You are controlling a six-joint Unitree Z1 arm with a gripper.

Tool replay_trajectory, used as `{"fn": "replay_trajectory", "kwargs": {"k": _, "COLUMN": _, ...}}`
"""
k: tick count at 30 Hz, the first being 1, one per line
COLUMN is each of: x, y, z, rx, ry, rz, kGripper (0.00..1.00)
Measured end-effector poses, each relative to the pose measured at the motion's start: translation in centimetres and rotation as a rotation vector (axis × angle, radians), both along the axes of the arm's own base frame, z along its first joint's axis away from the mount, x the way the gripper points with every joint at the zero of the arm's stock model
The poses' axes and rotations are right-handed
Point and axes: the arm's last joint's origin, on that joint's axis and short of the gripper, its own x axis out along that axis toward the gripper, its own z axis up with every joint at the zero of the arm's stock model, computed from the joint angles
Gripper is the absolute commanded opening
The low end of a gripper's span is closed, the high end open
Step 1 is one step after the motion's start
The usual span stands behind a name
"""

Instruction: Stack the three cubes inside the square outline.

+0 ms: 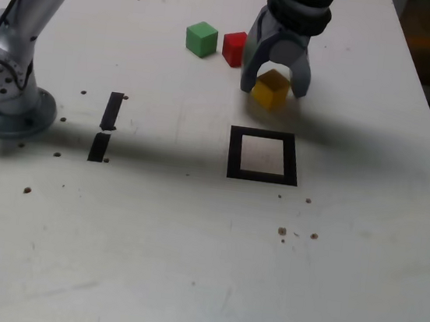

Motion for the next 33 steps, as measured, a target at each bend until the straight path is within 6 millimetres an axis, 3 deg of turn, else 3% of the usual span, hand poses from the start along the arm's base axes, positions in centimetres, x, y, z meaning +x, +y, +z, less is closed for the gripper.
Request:
{"fn": "replay_trajectory", "kwargs": {"k": 6, "x": -0.3, "y": -0.1, "z": 0.5, "rx": 0.004, "ry": -0.002, "rz": 0.011, "kGripper": 0.97}}
{"fn": "replay_trajectory", "kwargs": {"k": 12, "x": -3.4, "y": -0.4, "z": 6.3, "rx": 0.059, "ry": -0.057, "rz": 0.048, "kGripper": 1.00}}
{"fn": "replay_trajectory", "kwargs": {"k": 17, "x": -7.2, "y": 1.2, "z": 10.1, "rx": 0.069, "ry": -0.127, "rz": 0.157, "kGripper": 1.00}}
{"fn": "replay_trajectory", "kwargs": {"k": 22, "x": -7.5, "y": 3.1, "z": 7.6, "rx": 0.073, "ry": -0.073, "rz": 0.310, "kGripper": 0.98}}
{"fn": "replay_trajectory", "kwargs": {"k": 26, "x": -7.2, "y": 4.1, "z": 7.1, "rx": 0.084, "ry": -0.085, "rz": 0.363, "kGripper": 0.97}}
{"fn": "replay_trajectory", "kwargs": {"k": 33, "x": -6.0, "y": 6.0, "z": 4.1, "rx": 0.067, "ry": -0.042, "rz": 0.402, "kGripper": 0.97}}
